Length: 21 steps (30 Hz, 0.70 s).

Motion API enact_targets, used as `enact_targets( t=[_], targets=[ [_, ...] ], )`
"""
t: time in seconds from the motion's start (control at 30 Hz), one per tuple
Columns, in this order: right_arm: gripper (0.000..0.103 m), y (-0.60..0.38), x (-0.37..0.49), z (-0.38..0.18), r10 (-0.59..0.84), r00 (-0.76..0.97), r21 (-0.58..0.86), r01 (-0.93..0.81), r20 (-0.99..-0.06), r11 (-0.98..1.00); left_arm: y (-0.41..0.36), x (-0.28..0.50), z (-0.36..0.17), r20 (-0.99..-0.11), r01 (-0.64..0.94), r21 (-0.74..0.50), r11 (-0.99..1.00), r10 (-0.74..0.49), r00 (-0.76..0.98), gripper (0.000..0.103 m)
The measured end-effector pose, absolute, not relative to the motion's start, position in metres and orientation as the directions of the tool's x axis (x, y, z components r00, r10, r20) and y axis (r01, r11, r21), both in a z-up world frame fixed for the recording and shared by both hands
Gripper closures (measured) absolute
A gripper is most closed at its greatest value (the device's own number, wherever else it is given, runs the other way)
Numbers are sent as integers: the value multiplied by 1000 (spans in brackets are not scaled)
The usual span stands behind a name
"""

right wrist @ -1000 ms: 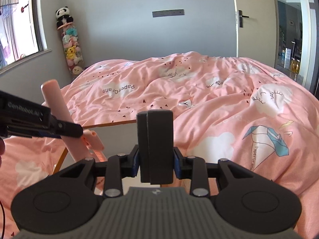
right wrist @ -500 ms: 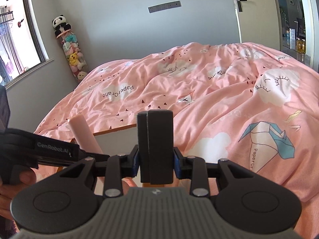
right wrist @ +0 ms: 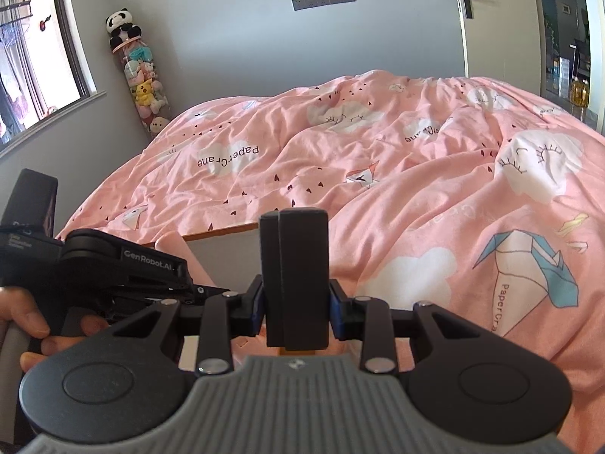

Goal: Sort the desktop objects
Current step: 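Lower the pink selfie stick into the box and open the left gripper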

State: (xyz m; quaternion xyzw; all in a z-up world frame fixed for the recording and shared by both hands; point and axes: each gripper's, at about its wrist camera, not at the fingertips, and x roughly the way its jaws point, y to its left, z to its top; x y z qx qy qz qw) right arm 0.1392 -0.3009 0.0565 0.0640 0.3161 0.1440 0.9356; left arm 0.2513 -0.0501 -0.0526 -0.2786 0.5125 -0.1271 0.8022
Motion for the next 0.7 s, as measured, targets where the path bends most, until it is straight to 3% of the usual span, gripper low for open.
enact_targets(
  t=[0.33, 0.7],
  targets=[
    [68, -281, 147, 61, 275, 771, 103, -266, -574, 959, -28, 251, -79, -779, -306, -585, 751, -417, 467, 72],
    [68, -257, 151, 75, 341, 744, 8, -411, -575, 911, -19, 262, -97, -817, -394, -550, 736, -376, 437, 72]
  ],
)
